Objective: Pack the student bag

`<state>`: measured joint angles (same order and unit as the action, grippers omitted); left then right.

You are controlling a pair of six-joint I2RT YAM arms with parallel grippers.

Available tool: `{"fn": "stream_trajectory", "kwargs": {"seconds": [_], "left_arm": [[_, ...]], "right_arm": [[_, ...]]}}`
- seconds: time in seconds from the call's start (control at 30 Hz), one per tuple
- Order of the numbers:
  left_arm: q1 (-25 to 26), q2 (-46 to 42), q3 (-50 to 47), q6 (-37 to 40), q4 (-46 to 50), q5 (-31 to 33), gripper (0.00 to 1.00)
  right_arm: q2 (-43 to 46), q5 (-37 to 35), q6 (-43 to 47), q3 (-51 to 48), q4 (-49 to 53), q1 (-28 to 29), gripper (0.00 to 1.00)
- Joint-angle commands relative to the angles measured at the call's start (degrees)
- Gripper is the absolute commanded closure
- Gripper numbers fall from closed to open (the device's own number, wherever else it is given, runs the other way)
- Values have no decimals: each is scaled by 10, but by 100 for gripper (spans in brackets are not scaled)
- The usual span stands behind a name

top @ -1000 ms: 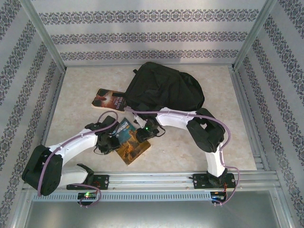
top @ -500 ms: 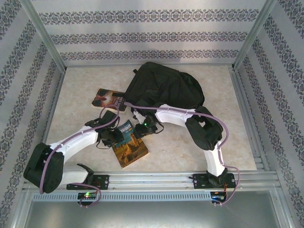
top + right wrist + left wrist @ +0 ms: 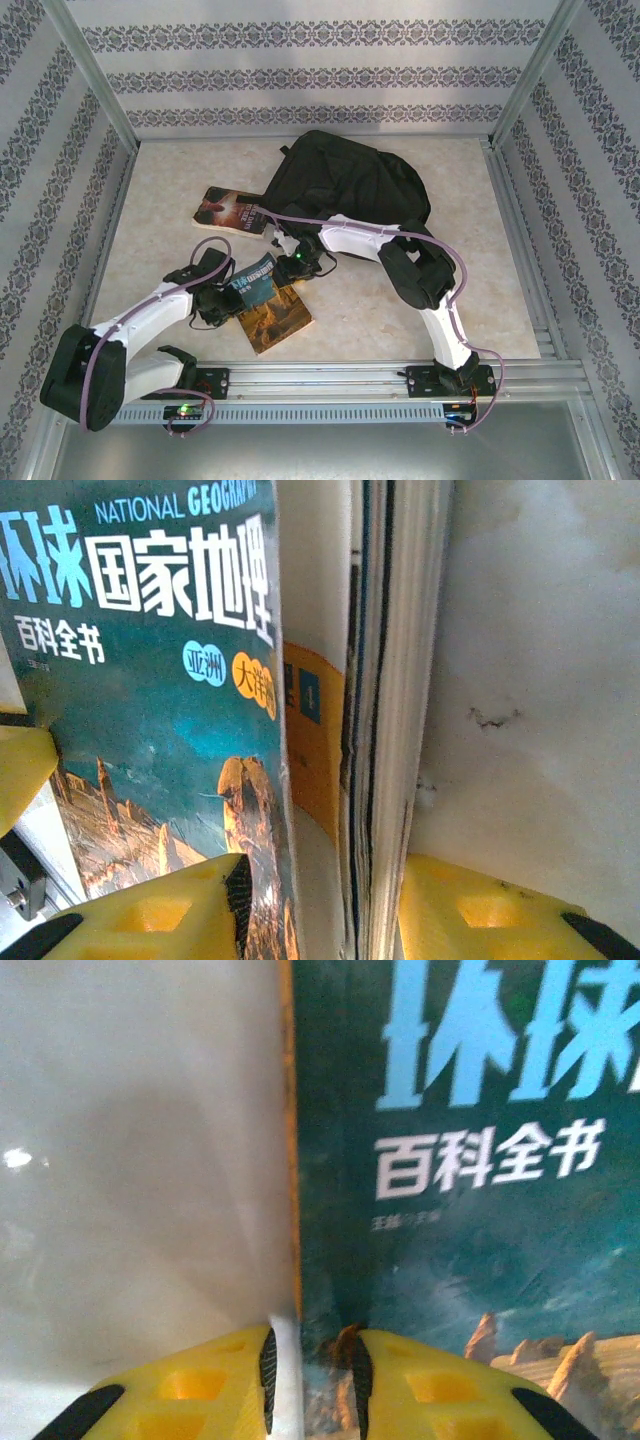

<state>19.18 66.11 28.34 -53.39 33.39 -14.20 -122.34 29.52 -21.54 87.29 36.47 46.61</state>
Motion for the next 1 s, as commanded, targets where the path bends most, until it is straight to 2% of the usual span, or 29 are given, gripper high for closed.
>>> {"fn": "stream_trajectory", "kwargs": {"seconds": [0.0, 0.27, 0.47, 0.6, 0.77, 0.83, 0.97], "left_arm": [[-8, 34, -9, -8, -31, -9, 71], [-8, 64, -19, -5, -69, -25, 71], [-8, 66, -33, -14, -90, -42, 72], [-8, 64, -31, -12, -85, -41, 72], [-8, 50, -21, -5, -65, -36, 72], [-9, 41, -11, 2, -46, -32, 72], [-10, 15, 10, 15, -11, -19, 66]], "right_arm": [[-13, 22, -6, 14, 16, 2, 57], [-20, 65, -21, 4, 2, 2, 58], [-13, 151, -34, 6, -17, 0, 63], [14, 124, -31, 0, -1, -6, 67], [47, 99, -38, -23, 6, -13, 78], [53, 108, -45, -29, 5, -13, 89], [64, 115, -56, -31, 2, -14, 100]]}}
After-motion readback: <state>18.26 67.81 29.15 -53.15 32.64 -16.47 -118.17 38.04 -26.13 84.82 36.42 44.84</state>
